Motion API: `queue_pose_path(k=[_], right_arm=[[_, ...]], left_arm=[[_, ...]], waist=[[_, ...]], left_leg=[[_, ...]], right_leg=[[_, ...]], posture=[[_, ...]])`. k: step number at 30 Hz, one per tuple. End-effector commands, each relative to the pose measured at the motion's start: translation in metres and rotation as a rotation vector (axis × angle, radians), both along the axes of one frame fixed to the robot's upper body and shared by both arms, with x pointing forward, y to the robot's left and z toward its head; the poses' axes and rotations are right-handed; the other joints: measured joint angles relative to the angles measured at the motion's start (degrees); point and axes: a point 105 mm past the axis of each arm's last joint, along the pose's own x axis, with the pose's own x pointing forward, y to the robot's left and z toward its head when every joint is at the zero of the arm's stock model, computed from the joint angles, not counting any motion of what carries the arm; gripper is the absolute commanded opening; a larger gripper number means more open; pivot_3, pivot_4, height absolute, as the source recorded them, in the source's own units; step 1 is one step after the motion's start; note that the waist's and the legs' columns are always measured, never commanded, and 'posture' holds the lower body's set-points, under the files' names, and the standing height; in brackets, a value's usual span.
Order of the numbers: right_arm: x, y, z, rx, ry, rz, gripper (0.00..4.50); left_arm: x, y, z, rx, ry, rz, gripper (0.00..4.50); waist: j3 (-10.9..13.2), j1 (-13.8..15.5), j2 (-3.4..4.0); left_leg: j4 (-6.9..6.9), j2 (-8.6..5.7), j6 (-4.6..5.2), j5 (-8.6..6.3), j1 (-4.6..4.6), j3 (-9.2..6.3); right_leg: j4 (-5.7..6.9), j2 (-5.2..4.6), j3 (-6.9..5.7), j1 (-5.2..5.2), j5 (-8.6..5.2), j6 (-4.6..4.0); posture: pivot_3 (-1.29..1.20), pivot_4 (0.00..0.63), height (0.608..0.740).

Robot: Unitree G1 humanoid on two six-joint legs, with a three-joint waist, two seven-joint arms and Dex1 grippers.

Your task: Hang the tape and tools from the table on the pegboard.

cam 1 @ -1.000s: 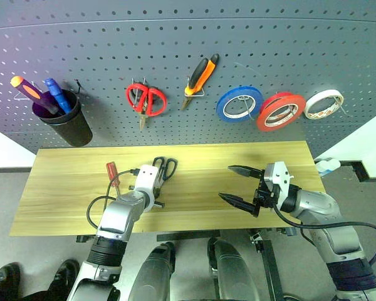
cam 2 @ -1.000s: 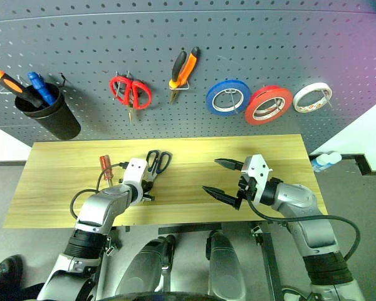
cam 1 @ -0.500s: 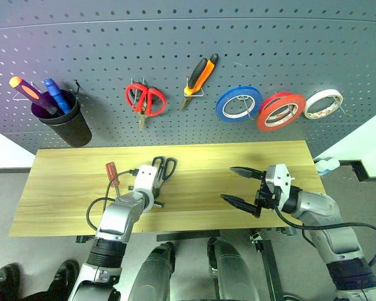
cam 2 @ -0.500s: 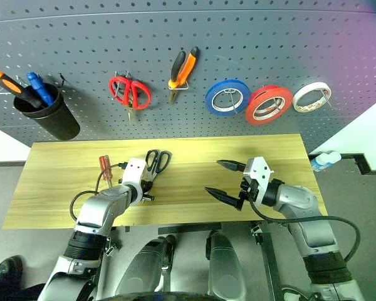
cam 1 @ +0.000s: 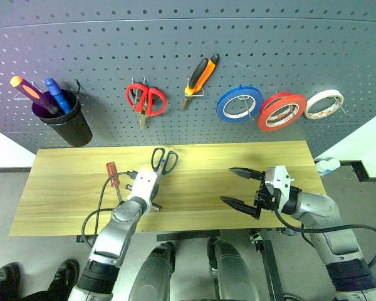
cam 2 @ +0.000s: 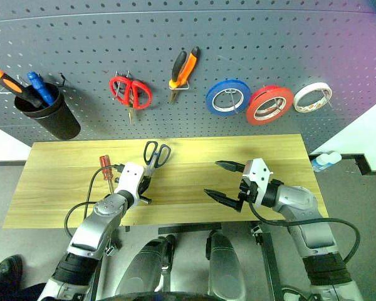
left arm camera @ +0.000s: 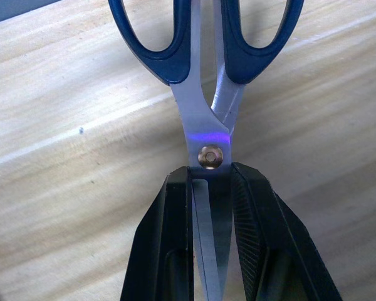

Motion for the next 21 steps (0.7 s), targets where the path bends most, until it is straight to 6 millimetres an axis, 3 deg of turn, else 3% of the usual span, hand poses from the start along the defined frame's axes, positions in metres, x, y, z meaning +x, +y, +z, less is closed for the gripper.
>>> queue_pose_path(k=[1, 16, 21], right_arm=[[-0.003, -0.003, 0.009, 0.045, -0.023, 0.016, 4.50], [-0.005, -0.002, 0.015, 0.096, -0.030, 0.042, 4.50], [-0.004, -0.002, 0.025, 0.160, -0.042, 0.032, 4.50]], left_arm=[[-0.002, 0.004, 0.017, 0.010, -0.125, -0.020, 0.50], [-0.022, 0.017, 0.030, 0.033, -0.377, -0.100, 0.50], [-0.031, 0.018, 0.039, 0.051, -0.496, -0.137, 0.50]], waist=[[0.0, 0.0, 0.00], [0.0, 0.0, 0.03], [0.0, 0.0, 0.04]], left_leg=[[0.01, 0.00, 0.00, 0.00, 0.00, 0.00], [0.02, 0.00, 0.01, 0.00, 0.00, 0.02], [0.04, 0.00, 0.01, 0.00, 0.00, 0.03]], right_leg=[[0.00, 0.00, 0.00, 0.00, 0.00, 0.00], [-0.02, -0.04, 0.00, 0.00, 0.02, -0.04], [-0.01, -0.04, 0.00, 0.00, 0.03, -0.04]], posture=[[-0.11, 0.291, 0.740], [-0.12, 0.271, 0.740], [-0.12, 0.259, 0.740]])
